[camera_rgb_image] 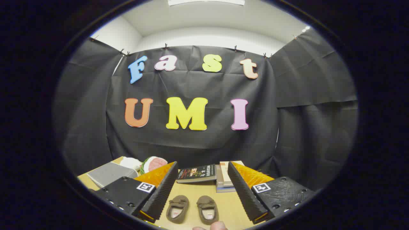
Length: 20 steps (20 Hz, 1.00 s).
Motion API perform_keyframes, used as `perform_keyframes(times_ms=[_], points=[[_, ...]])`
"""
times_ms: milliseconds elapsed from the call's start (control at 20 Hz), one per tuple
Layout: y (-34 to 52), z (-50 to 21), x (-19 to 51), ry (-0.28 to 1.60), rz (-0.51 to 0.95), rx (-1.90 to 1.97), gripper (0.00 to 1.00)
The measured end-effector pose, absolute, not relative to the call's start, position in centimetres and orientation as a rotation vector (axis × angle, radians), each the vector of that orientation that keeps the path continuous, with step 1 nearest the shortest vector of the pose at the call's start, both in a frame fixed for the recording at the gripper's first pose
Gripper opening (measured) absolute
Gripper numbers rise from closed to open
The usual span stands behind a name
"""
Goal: Open the storage box then place both shoes into the box .Put the left shoe in first, then the right shoe, with the right side of both shoes facing outward in a uniform manner.
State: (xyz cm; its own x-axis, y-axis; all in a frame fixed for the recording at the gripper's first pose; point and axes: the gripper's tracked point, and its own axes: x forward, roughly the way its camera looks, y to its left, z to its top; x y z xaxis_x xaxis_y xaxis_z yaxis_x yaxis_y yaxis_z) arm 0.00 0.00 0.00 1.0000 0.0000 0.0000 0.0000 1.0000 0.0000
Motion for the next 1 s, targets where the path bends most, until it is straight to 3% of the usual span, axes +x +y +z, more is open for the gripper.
perform_keyframes(times_ms=[1000], points=[[2.3, 0.8, 1.2, 0.018, 0.061, 0.016, 0.95]])
